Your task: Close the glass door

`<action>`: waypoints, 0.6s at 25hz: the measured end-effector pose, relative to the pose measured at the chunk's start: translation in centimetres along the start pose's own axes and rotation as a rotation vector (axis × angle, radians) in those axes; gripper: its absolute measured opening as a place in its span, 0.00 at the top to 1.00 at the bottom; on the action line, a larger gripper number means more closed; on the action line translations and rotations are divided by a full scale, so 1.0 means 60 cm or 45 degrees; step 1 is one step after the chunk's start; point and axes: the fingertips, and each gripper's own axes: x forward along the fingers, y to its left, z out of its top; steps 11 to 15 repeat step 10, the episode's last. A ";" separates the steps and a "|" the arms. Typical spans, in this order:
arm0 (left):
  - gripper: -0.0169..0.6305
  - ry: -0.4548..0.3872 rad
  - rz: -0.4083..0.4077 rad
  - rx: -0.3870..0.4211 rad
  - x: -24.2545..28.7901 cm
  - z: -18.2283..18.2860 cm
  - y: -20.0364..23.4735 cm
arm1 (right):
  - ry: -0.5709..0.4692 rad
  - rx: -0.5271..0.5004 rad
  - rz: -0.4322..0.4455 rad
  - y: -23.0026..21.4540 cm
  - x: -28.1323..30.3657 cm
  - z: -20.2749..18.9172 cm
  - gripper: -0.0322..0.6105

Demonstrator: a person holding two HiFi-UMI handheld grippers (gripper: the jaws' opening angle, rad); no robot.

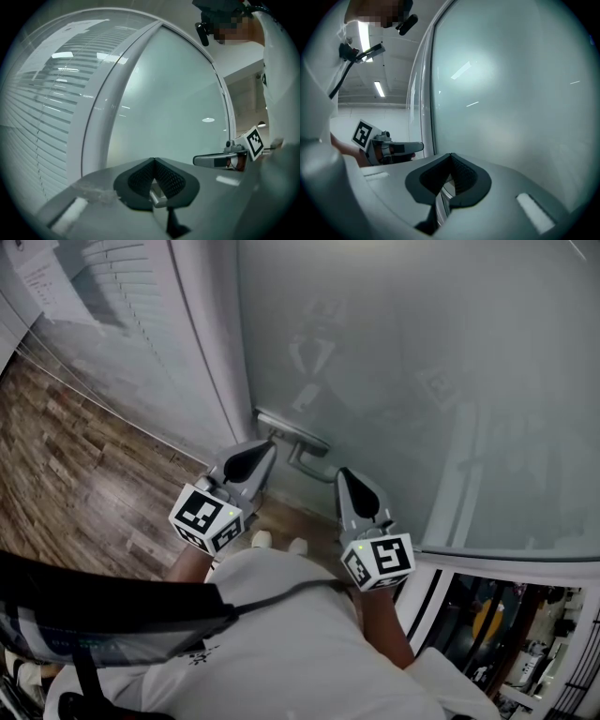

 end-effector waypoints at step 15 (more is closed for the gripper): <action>0.97 0.009 -0.002 0.000 0.000 -0.003 0.003 | 0.043 -0.018 0.001 0.004 0.011 -0.011 0.94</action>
